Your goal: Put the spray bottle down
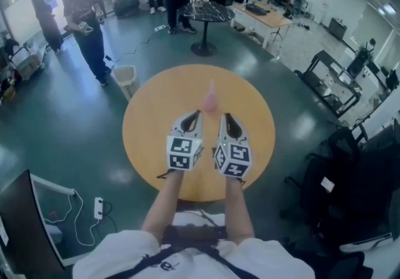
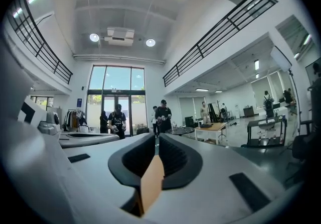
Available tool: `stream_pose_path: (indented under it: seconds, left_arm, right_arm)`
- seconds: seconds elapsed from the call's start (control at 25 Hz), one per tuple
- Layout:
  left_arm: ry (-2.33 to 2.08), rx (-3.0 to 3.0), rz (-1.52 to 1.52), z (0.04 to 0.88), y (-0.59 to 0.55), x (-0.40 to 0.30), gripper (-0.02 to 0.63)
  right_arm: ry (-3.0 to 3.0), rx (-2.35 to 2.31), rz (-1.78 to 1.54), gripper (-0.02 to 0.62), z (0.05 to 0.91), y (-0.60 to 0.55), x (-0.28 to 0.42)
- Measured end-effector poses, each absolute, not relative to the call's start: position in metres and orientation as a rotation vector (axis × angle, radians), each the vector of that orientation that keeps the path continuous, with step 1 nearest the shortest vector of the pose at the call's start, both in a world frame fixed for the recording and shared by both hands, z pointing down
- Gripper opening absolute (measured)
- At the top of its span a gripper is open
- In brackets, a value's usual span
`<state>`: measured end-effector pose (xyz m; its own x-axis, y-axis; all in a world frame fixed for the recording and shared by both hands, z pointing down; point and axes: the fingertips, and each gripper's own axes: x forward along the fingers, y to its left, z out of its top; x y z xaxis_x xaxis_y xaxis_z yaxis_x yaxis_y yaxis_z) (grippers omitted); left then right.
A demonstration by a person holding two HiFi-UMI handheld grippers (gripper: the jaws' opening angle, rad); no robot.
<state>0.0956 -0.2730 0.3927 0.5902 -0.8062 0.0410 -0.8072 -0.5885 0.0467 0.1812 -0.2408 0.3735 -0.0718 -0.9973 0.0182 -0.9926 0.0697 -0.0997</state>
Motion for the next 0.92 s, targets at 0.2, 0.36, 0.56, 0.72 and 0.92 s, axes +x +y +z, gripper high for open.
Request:
stream_pose_path:
  seconds: [0.2,0.36,0.56,0.72,0.92]
  left_arm:
    - [-1.402,2.773,0.031,0.386,-0.264,0.092,0.014]
    - [-1.394,2.791,0.041,0.386,-0.251,0.095,0.014]
    - [-1.352,2.819,0.05,0.385,-0.242,0.098,0.014]
    - [-1.314,2.834,0.038,0.383,-0.25,0.094,0.014]
    - [-1.252,2.879,0.038,0.376,-0.254,0.087,0.014]
  right_arm:
    - [2.263,-2.095,-0.103,0.037,0.363,-0.227,0.173]
    - [2.258,-2.094,-0.098,0.026,0.362,-0.214,0.17]
    - [2.236,-2.114,-0.102,0.026,0.361,-0.205,0.167]
    - [2.216,-2.146,-0.091,0.026,0.359,-0.21,0.16]
    - [2.156,-2.18,-0.071,0.026,0.348,-0.219,0.152]
